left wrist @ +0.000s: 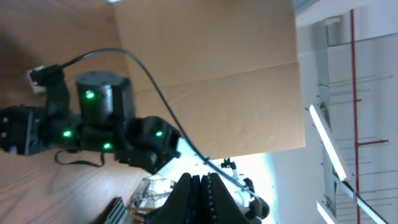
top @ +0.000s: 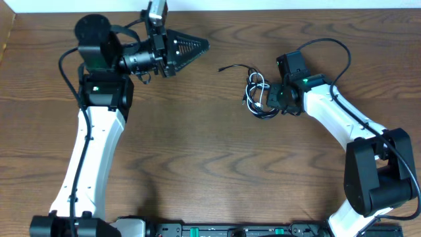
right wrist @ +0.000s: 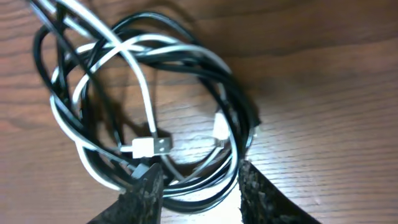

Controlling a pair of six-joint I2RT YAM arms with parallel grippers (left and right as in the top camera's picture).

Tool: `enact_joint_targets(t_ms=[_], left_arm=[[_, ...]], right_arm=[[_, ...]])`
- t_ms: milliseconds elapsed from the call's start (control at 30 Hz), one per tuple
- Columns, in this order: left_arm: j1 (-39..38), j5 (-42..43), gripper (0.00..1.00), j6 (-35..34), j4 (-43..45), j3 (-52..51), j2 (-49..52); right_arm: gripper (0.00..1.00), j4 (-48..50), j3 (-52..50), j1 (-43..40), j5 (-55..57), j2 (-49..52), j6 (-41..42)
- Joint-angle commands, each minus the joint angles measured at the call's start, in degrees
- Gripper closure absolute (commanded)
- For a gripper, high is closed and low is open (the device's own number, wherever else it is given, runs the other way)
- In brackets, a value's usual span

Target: Untangle cables

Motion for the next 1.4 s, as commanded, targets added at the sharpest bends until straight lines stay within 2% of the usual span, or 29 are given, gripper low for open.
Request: enact_joint_targets(t_ms=[0, 67, 167, 267, 367, 500, 600, 667, 867, 1033, 1233, 1367], left_arm=[[-0.11, 0.55, 0.93, 10.73, -5.62, -0.74, 1.03], [-0.11, -2.19, 0.93, 17.27, -12.79, -0.74, 1.11], [-0.37, -10.71, 0.93, 27.85, -25.35, -0.74, 1.11], [-2.05, -26.12, 0.93, 35.43, -37.79, -0.74, 1.14], [-5.95, -40.37, 0.93, 38.75, -42.60, -0.74, 1.57], [-12.52, -51.78, 0.91, 38.73, -41.66, -0.74, 3.50], [-18.21, -56.83, 0.78, 38.66, -37.44, -0.74, 7.32], [-20.74, -58.42, 0.74, 38.56, -34.51, -0.74, 10.03], [-27.45, -68.28, 0.73, 35.06, -26.86, -0.72, 19.10], [-31.06, -69.68, 0.73, 29.99, -20.31, -0.72, 24.76], [-33.57, -77.11, 0.73, 17.49, -19.32, -0.72, 29.35], [-35.30, -79.56, 0.73, 17.38, -15.78, -0.72, 32.35]], right_arm=[[0.66, -0.72, 0.37, 0.44, -4.11, -1.16, -2.14], [0.66, -1.18, 0.37, 0.42, -5.46, -1.57, -2.19], [0.61, -1.66, 0.48, 0.07, -7.67, -3.56, -3.45], [0.53, -3.10, 0.61, -1.07, -7.85, -6.82, -3.45], [0.47, -5.14, 0.61, -3.17, -7.85, -11.23, -3.43], [0.43, -7.63, 0.61, -6.25, -7.80, -16.81, -3.45], [0.40, -9.84, 0.59, -8.46, -7.76, -20.65, -3.69], [0.39, -10.64, 0.59, -8.94, -7.52, -21.53, -3.87], [0.39, -13.00, 0.57, -8.90, -6.67, -21.59, -3.87], [0.39, -14.19, 0.52, -8.90, -6.23, -21.59, -3.87], [0.39, -15.96, 0.52, -8.90, -5.16, -21.59, -4.59], [0.38, -16.85, 0.52, -8.90, -4.07, -21.59, -4.76]])
